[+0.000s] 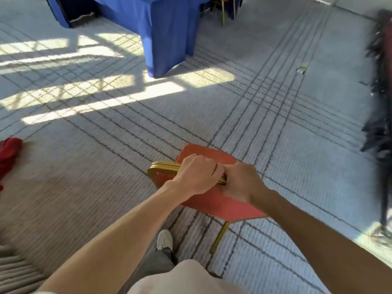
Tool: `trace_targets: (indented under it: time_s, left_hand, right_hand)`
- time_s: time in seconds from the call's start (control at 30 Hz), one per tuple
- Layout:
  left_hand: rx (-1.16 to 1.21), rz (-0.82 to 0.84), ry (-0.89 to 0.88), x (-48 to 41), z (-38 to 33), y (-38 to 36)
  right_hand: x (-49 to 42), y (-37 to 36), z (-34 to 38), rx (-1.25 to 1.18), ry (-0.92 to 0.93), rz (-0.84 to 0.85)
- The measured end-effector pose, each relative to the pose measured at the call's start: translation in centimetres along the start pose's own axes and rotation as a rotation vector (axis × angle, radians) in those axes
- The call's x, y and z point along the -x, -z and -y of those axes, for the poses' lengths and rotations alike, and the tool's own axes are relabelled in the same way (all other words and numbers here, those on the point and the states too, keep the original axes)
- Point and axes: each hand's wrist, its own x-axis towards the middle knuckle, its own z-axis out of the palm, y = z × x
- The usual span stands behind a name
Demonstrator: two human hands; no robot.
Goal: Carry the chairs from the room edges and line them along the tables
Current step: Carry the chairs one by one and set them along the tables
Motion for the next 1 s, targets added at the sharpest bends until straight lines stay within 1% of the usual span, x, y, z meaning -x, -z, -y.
trace_targets:
  time_s: [0.17, 0.3, 0.37, 0.47, 0.57, 0.67, 0.77, 0.83, 0.93, 1.0]
  left_hand:
    - [0.079, -0.040, 0.008, -6.4, 0.9, -0.4]
    - [0.083, 0.011, 0.009, -11.0, 1.8, 0.1]
    - [0.097, 0.024, -0.012, -13.4, 1.9, 0.2]
    - [0.107, 0.039, -0.028, -16.8, 2.5, 0.8]
    - [0.114, 0.038, -0.025, -21.8, 3.3, 1.1]
    - [0.107, 0.018, -0.014, -27.9, 4.0, 0.8]
    - [0.088, 0.010, 0.010, -33.6, 5.2, 0.4]
    - [0.066, 0.006, 0.015, -38.4, 5.7, -0.2]
    - [-0.006, -0.002, -0.064, -44.6, 6.2, -0.7]
    - [-0.062, 0.021, -0.083, -48.7, 6.2, -0.7]
  right_hand:
    - [-3.7, 2.1, -2.6, -0.061, -0.220, -0.032]
    - [-6.4, 2.2, -4.6, -0.076, -0.333, -0.150]
    - [-7.7, 2.2, -6.3, -0.075, -0.344, -0.233]
    - [-10.4, 3.0, -8.6, -0.078, -0.299, -0.351]
    - [-14.0, 4.3, -11.8, -0.122, -0.276, -0.376]
    - [-18.2, 6.2, -15.7, -0.172, -0.270, -0.367]
    - [-22.5, 7.9, -18.8, -0.202, -0.283, -0.273]
    - [-26.2, 9.2, -22.1, -0.190, -0.285, -0.212]
    - [-30.7, 10.8, -26.7, -0.186, -0.265, -0.125]
    - [-33.3, 12.2, -29.7, -0.212, -0.255, -0.093]
